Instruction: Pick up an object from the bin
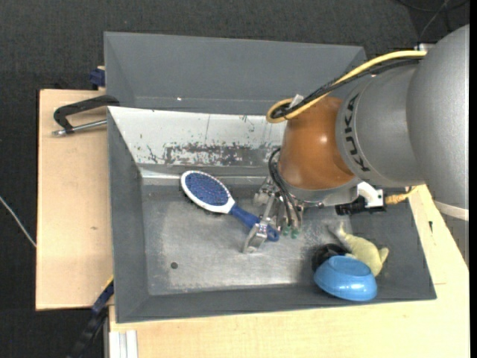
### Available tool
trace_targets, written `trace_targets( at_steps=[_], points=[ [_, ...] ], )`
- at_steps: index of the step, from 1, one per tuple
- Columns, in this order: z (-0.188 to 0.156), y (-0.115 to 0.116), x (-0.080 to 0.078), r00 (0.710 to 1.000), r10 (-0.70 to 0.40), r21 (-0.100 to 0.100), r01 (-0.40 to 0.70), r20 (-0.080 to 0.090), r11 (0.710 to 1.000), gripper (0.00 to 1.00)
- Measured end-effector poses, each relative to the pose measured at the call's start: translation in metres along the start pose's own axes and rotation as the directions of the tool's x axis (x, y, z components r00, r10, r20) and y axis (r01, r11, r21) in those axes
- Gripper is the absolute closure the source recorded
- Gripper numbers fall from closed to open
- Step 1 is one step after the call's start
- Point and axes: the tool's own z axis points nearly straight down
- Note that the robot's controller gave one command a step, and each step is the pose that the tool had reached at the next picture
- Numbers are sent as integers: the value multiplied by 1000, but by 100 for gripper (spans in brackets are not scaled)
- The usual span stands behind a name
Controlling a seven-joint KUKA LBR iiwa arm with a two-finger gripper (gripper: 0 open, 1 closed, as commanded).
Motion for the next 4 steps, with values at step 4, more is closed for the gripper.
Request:
trace_targets(
  at_steps=[4],
  points=[
    [8,16,4,916,400,1,-400,0,916,0]
  ],
)
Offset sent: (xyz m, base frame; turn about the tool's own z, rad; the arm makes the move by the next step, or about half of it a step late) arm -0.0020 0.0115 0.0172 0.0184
